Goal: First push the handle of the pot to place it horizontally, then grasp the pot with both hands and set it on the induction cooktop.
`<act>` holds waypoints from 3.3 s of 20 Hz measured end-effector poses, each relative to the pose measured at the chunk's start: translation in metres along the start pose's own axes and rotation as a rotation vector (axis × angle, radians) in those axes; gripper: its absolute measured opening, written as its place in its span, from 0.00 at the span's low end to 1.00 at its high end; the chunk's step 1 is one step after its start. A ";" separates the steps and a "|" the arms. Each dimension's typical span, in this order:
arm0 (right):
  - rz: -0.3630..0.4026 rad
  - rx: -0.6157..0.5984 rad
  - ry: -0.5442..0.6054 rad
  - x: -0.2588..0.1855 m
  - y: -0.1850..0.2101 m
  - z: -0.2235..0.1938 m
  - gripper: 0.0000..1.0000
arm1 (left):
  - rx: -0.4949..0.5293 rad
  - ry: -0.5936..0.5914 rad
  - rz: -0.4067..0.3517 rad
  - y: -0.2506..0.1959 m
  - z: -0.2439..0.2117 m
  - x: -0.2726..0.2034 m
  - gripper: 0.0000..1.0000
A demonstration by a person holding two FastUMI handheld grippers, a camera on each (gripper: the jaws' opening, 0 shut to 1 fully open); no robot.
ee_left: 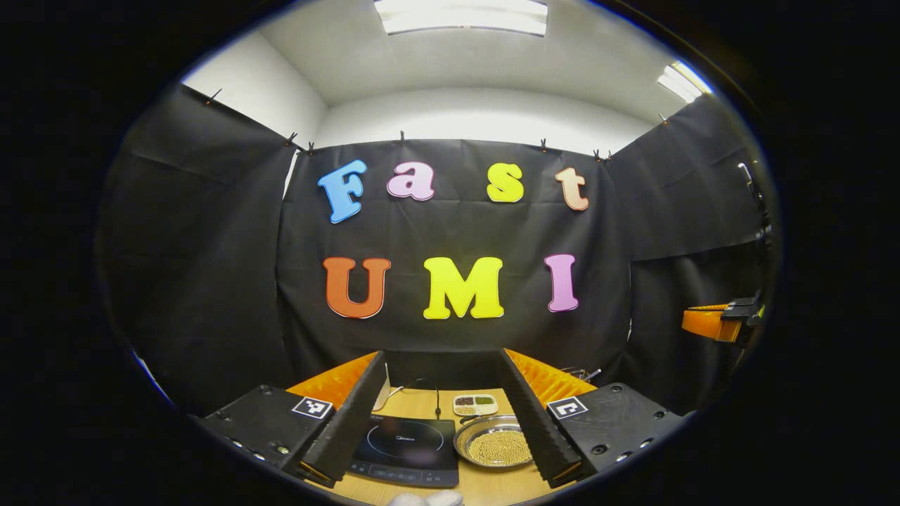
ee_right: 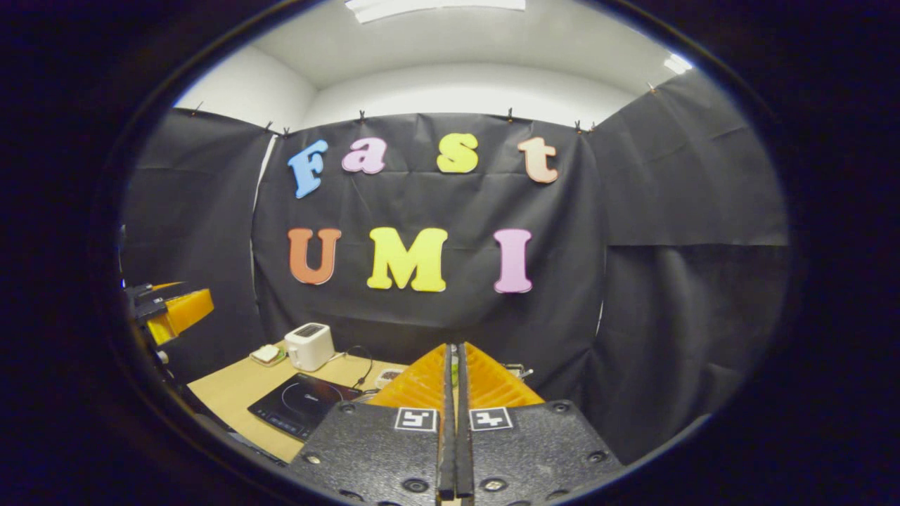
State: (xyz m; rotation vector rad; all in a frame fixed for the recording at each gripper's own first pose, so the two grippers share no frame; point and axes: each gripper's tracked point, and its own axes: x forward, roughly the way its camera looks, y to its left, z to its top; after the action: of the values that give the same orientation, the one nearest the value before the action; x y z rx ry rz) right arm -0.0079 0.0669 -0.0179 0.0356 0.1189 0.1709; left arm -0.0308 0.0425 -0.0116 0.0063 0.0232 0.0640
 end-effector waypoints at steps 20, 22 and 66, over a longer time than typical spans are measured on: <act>0.312 -0.137 0.659 0.092 0.114 -0.366 0.01 | -0.018 0.091 0.183 0.042 -0.032 -0.028 0.95; 0.335 -0.138 0.670 0.102 0.121 -0.376 0.01 | 0.005 0.097 0.204 0.043 -0.032 -0.026 0.95; 0.235 -0.064 0.761 0.206 -0.026 -0.384 0.04 | 0.012 0.160 0.155 -0.026 -0.060 0.076 0.95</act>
State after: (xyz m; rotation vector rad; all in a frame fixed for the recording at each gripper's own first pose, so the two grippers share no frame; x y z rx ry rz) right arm 0.1518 0.0867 -0.4233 -0.0818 0.8701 0.4181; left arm 0.0448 0.0217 -0.0736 0.0153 0.1829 0.2197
